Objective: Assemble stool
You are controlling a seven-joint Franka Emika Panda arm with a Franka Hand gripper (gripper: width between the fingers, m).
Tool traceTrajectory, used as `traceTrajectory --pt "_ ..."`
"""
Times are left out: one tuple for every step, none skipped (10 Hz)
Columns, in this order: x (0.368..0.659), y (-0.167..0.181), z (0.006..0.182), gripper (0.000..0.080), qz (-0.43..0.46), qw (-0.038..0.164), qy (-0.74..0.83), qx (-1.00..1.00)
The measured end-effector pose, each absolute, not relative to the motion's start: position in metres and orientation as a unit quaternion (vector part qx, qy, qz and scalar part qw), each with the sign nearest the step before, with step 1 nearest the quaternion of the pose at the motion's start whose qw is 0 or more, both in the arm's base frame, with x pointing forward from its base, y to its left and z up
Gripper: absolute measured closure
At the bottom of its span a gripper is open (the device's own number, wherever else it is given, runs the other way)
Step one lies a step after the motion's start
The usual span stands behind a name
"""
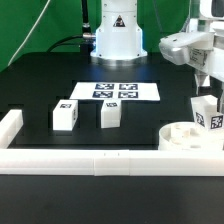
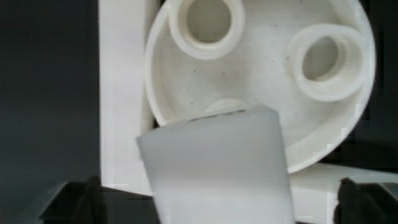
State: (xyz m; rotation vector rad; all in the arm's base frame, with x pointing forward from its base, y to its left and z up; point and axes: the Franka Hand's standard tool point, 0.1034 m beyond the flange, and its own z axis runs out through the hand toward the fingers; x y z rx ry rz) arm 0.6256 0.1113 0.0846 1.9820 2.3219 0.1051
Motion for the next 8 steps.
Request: traceTrajectory --pt "0.6256 0.1113 0.0845 0.0151 0.034 0.044 0.758 0.650" --pt "0.6256 0.1110 0.0844 0.0270 0.034 0.044 0.757 0.651" --pt "0.6257 0.1102 0.0844 0.0421 0.034 0.044 0.757 0.652" --pt "0.6259 0.1099 0.0845 0.0462 0.034 0.044 0.756 0.652" --pt "0.6259 0.1098 0.0845 0.0462 0.034 0.044 0.754 0.655" --pt "0.6260 0.1096 0.0846 0.0462 0.035 0.043 0.745 0.664" --pt "0.6260 0.1094 0.0846 0.0462 0.035 0.043 0.745 0.664" --pt "0.6258 0.1095 0.0845 0.0462 0.035 0.042 0.734 0.677"
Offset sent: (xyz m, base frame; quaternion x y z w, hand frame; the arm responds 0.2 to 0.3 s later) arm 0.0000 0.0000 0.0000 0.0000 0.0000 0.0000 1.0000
